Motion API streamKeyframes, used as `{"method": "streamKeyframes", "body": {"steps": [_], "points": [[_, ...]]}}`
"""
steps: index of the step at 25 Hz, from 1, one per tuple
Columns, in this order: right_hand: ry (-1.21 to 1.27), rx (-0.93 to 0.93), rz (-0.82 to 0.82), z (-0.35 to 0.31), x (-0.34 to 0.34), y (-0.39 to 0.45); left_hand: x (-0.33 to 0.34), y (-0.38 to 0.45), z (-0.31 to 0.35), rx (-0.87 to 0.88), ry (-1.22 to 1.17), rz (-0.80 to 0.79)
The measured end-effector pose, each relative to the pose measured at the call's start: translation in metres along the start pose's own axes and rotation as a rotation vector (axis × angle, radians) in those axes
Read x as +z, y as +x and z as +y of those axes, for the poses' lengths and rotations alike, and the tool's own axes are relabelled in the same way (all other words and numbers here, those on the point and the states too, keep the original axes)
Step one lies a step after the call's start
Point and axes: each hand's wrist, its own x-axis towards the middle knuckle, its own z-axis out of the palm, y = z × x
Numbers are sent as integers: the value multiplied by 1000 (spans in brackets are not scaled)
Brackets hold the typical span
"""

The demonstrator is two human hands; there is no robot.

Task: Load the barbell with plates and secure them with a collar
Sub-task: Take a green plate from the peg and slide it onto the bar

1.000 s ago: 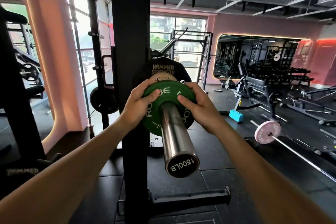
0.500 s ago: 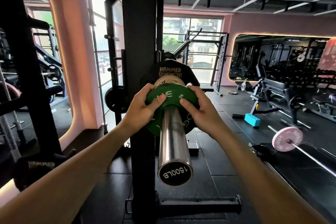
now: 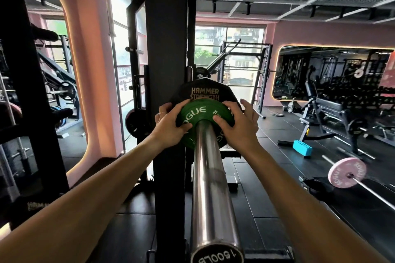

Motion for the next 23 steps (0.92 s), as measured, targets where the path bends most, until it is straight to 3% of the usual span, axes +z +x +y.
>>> {"method": "streamKeyframes", "body": {"steps": [3, 11, 14, 18, 20, 23], "points": [[22, 46, -54, 2, 7, 22, 9, 16, -3, -56, -34, 43], [110, -12, -46, 21, 22, 55, 32, 44, -23, 8, 59, 239], [60, -17, -41, 14, 18, 52, 22, 39, -15, 3, 125, 200], [-81, 85, -159, -3, 6, 28, -5, 29, 6, -90, 292, 59], [32, 113, -219, -5, -8, 12, -22, 19, 19, -112, 227, 14], [154, 117, -299, -17, -36, -8, -37, -7, 41, -119, -51, -42]]}}
